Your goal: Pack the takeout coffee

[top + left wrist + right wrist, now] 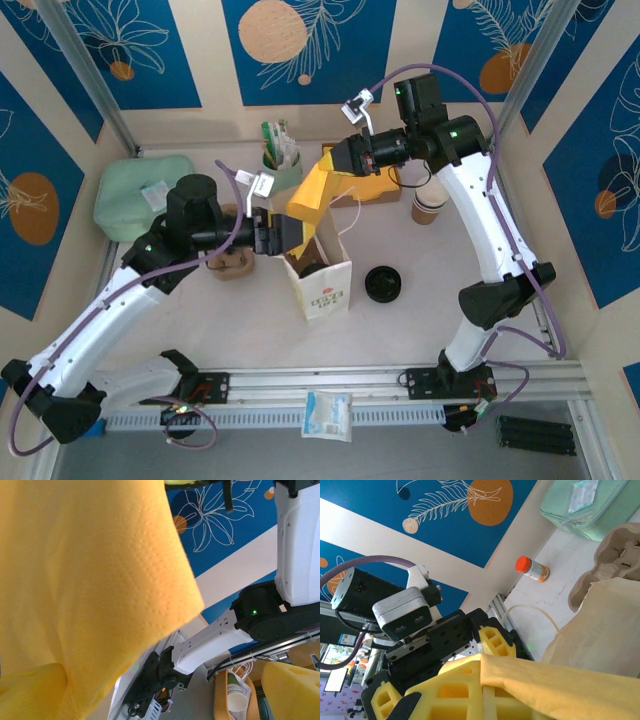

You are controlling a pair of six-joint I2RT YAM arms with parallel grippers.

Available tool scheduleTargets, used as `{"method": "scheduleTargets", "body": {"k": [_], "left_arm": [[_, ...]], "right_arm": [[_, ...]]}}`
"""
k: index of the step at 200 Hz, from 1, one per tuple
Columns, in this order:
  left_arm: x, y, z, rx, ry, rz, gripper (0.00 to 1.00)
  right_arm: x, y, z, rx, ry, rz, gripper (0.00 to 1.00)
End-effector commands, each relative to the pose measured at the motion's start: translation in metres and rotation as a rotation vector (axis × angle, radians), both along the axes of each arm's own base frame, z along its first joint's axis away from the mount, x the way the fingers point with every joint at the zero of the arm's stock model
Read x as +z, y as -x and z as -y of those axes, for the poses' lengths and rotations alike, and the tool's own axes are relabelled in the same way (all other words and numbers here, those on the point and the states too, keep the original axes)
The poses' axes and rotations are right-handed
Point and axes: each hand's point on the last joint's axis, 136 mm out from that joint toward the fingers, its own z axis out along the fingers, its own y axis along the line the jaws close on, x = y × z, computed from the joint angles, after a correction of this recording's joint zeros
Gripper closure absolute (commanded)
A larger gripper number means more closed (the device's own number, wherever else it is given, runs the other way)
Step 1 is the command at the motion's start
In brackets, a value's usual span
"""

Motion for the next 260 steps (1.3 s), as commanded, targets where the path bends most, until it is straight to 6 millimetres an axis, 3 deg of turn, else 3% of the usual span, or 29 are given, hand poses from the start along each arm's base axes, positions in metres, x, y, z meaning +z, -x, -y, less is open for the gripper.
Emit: {"method": "scheduleTargets", "body": {"k": [1, 71, 198, 260], "left_arm": [[0.01, 0.008, -0.003, -0.008, 0.016, 0.049, 0.0], [0.004, -0.003, -0.02, 0.122, -0.04, 0.077, 0.01], [0.018, -0.012, -0.046, 0.288, -0.025, 0.146, 0.01], [0.02, -0.013, -0.05, 0.313, -0.025, 0.156, 0.01]], "right_arm": [[0.012, 0.012, 0.005, 0.018, -0.016, 0.028, 1.0], [-0.012, 0.015, 0.001, 0.017, 0.1, 0.074, 1.0], [-0.069, 0.039, -0.036, 0.131, 0.299, 0.085, 1.0], [-0.074, 0.037, -0.034, 0.11, 0.328, 0.084, 0.59]]}}
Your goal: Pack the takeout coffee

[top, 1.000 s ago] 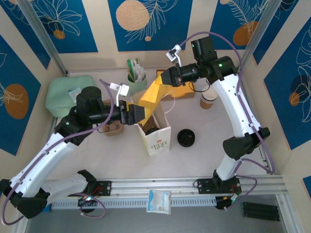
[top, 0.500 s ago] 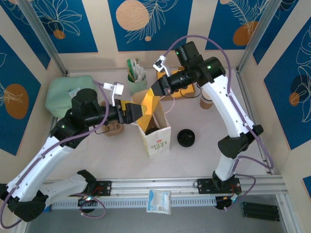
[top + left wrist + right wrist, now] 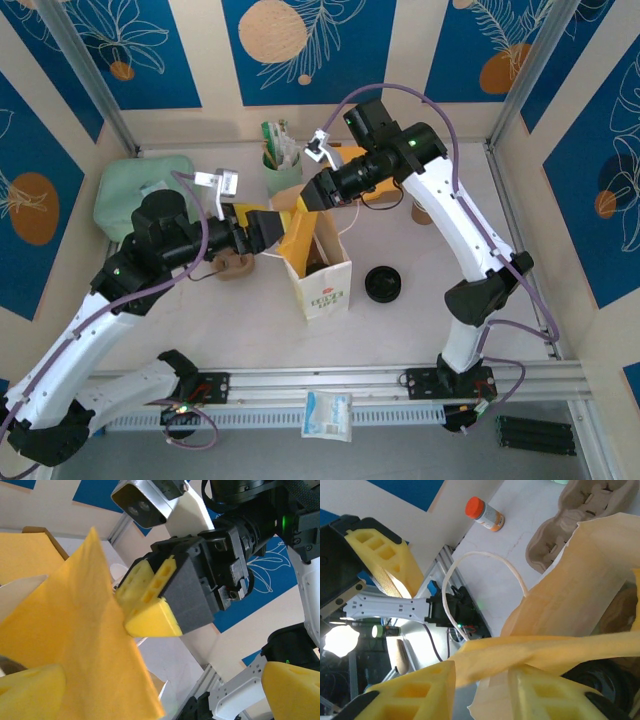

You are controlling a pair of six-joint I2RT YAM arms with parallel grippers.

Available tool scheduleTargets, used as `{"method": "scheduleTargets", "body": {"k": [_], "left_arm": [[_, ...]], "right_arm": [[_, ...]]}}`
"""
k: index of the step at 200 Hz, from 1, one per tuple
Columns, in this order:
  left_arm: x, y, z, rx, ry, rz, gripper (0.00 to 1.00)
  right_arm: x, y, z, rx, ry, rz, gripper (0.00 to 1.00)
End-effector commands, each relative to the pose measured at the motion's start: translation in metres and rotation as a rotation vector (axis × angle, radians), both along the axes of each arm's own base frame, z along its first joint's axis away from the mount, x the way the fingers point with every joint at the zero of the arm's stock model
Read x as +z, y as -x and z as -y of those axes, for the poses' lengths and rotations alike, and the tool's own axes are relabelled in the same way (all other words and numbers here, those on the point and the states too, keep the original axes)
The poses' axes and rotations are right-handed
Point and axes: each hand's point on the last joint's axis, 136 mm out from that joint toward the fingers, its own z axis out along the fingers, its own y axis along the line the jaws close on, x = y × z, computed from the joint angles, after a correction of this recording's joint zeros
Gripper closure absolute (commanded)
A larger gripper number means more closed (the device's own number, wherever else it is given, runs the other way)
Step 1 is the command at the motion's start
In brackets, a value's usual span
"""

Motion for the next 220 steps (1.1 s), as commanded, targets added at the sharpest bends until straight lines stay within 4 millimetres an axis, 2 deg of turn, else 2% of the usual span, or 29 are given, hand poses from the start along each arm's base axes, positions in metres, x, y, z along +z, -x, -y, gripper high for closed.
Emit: {"method": "scheduleTargets", "body": {"k": [1, 46, 79, 101, 120, 129, 133, 155, 177, 199, 220], "left_arm": [[0.0, 0.001, -0.003, 0.014, -0.009, 0.02, 0.01], [-0.002, -0.001, -0.004, 0.027, -0.016, 0.021, 0.0], [-0.003, -0.007, -0.01, 0.075, -0.039, 0.027, 0.01], [-0.006, -0.021, -0.028, 0.194, -0.111, 0.033, 0.01], [-0.005, -0.036, -0.051, 0.322, -0.195, 0.08, 0.01], [-0.003, -0.044, -0.065, 0.395, -0.243, 0.1, 0.01], [-0.002, -0.047, -0.07, 0.421, -0.26, 0.11, 0.01], [0.008, -0.063, -0.099, 0.557, -0.323, 0.159, 0.01], [0.016, -0.075, -0.125, 0.666, -0.357, 0.203, 0.01], [0.015, -0.087, -0.148, 0.756, -0.402, 0.229, 0.01], [-0.001, -0.098, -0.17, 0.829, -0.455, 0.227, 0.0]], "right_arm": [[-0.001, 0.005, 0.001, 0.004, 0.014, -0.01, 0.59], [0.007, 0.005, 0.004, -0.008, 0.013, 0.011, 0.45], [0.025, 0.008, 0.008, -0.023, -0.013, 0.051, 0.31], [0.042, 0.007, 0.016, -0.059, -0.04, 0.09, 0.23], [0.056, 0.003, 0.028, -0.116, -0.067, 0.122, 0.11], [0.064, 0.002, 0.035, -0.148, -0.083, 0.143, 0.07], [0.067, 0.001, 0.04, -0.167, -0.088, 0.154, 0.0], [0.076, -0.006, 0.065, -0.273, -0.109, 0.197, 0.01], [0.076, -0.016, 0.096, -0.406, -0.112, 0.246, 0.01], [0.061, -0.031, 0.133, -0.583, -0.076, 0.309, 0.01], [0.038, -0.047, 0.179, -0.785, -0.023, 0.321, 0.01]]}}
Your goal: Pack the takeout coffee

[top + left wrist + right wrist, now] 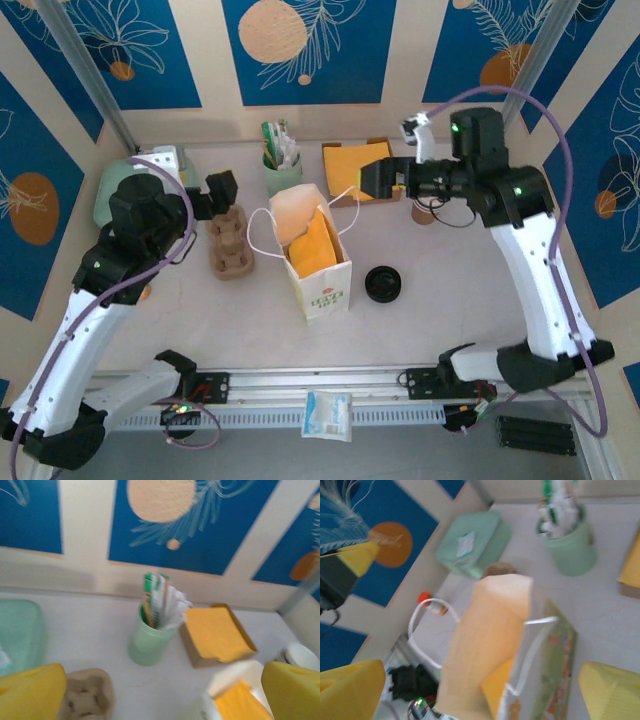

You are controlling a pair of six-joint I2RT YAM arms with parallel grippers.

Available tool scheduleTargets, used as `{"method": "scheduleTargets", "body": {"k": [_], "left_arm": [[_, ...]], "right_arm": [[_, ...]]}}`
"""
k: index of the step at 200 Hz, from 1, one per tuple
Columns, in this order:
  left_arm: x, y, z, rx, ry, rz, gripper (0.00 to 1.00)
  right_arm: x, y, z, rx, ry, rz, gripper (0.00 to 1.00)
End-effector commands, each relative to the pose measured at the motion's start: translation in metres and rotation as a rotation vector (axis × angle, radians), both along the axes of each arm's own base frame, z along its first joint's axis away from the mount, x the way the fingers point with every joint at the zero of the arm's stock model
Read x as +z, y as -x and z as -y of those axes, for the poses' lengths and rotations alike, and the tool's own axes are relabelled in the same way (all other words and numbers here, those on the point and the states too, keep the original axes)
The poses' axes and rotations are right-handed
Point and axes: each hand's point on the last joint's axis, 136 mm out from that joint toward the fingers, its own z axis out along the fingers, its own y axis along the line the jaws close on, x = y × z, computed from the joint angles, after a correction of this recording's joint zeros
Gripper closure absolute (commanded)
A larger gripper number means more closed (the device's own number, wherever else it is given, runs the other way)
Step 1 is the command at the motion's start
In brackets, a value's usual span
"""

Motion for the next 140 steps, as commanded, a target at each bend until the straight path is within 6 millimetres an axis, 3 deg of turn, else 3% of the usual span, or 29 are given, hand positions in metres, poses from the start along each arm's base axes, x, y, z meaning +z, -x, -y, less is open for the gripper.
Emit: {"method": "scheduleTargets", "body": {"k": [1, 35, 70, 88, 119, 140], "left_arm": [[-0.006, -0.01, -0.029, 0.113, -0.091, 0.036, 0.01], [-0.046, -0.02, -0.056, 0.223, -0.164, 0.005, 0.01], [-0.099, -0.023, -0.063, 0.24, -0.249, 0.026, 0.01], [-0.135, -0.023, -0.069, 0.263, -0.294, 0.015, 0.01], [-0.204, -0.029, -0.079, 0.305, -0.413, -0.045, 0.01], [-0.24, -0.037, -0.082, 0.319, -0.443, -0.055, 0.01]], "right_arm": [[-0.017, -0.03, 0.043, -0.242, 0.022, 0.028, 0.01], [-0.073, -0.052, 0.105, -0.484, 0.11, 0.046, 0.01], [-0.145, -0.07, 0.157, -0.66, 0.14, 0.015, 0.01], [-0.183, -0.075, 0.17, -0.696, 0.175, 0.007, 0.01], [-0.227, -0.085, 0.179, -0.723, 0.262, 0.112, 0.01], [-0.255, -0.091, 0.178, -0.72, 0.345, 0.17, 0.01]]}}
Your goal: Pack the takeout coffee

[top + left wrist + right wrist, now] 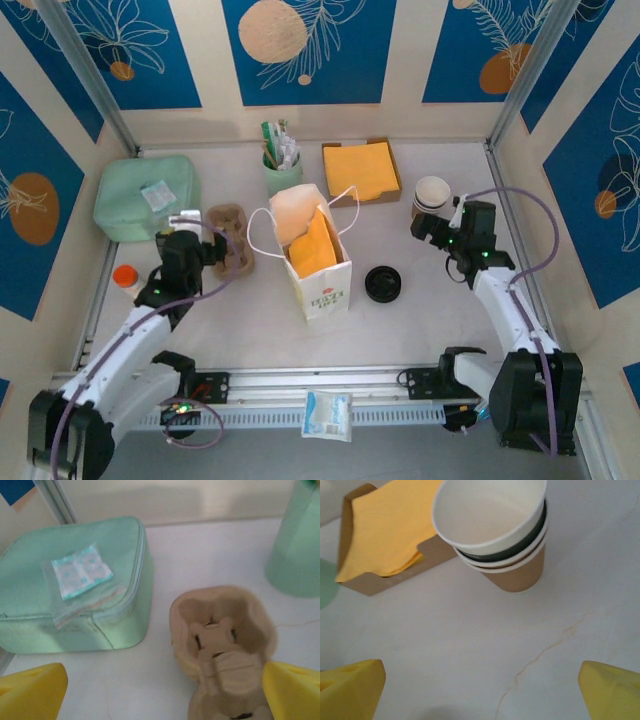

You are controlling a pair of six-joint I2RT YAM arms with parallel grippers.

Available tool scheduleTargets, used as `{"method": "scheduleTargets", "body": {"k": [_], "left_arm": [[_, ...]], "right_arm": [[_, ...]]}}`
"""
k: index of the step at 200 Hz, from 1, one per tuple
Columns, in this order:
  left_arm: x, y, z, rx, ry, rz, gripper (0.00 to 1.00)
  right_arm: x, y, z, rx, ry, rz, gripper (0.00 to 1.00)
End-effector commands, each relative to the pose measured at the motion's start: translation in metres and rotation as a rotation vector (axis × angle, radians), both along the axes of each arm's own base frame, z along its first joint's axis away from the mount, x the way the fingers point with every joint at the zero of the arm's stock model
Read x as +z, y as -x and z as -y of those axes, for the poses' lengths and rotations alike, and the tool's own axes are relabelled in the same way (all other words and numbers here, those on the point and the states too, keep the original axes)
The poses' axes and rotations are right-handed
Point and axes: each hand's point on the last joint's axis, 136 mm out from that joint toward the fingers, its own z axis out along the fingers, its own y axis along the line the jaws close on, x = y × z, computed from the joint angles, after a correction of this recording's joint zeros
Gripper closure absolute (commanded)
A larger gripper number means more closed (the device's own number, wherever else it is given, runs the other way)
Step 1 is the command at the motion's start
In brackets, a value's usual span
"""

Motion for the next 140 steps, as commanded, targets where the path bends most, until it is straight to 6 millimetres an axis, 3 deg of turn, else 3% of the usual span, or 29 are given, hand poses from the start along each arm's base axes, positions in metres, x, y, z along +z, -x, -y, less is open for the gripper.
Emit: {"method": "scheduleTargets", "body": {"k": [1, 40, 67, 89, 98, 140], "left_arm": [[-0.004, -0.015, -0.01, 0.048, -0.049, 0.11, 0.01], [-0.046, -0.032, -0.008, 0.034, -0.071, 0.114, 0.01], [-0.044, -0.05, 0.001, -0.036, -0.088, 0.157, 0.01], [-0.05, -0.063, 0.001, -0.079, -0.079, 0.154, 0.01], [-0.057, -0.065, -0.003, -0.077, -0.055, 0.146, 0.01], [-0.077, -0.073, -0.001, -0.113, -0.023, 0.111, 0.01]], "right_arm": [[0.011, -0.029, 0.007, -0.009, 0.145, 0.195, 0.01], [-0.025, -0.04, -0.007, 0.07, 0.284, 0.285, 0.01], [-0.024, -0.053, -0.017, 0.131, 0.289, 0.367, 0.01], [-0.048, -0.055, -0.016, 0.153, 0.245, 0.371, 0.01], [-0.044, -0.057, -0.02, 0.165, 0.24, 0.421, 0.01], [-0.05, -0.063, -0.014, 0.18, 0.176, 0.341, 0.01]]}}
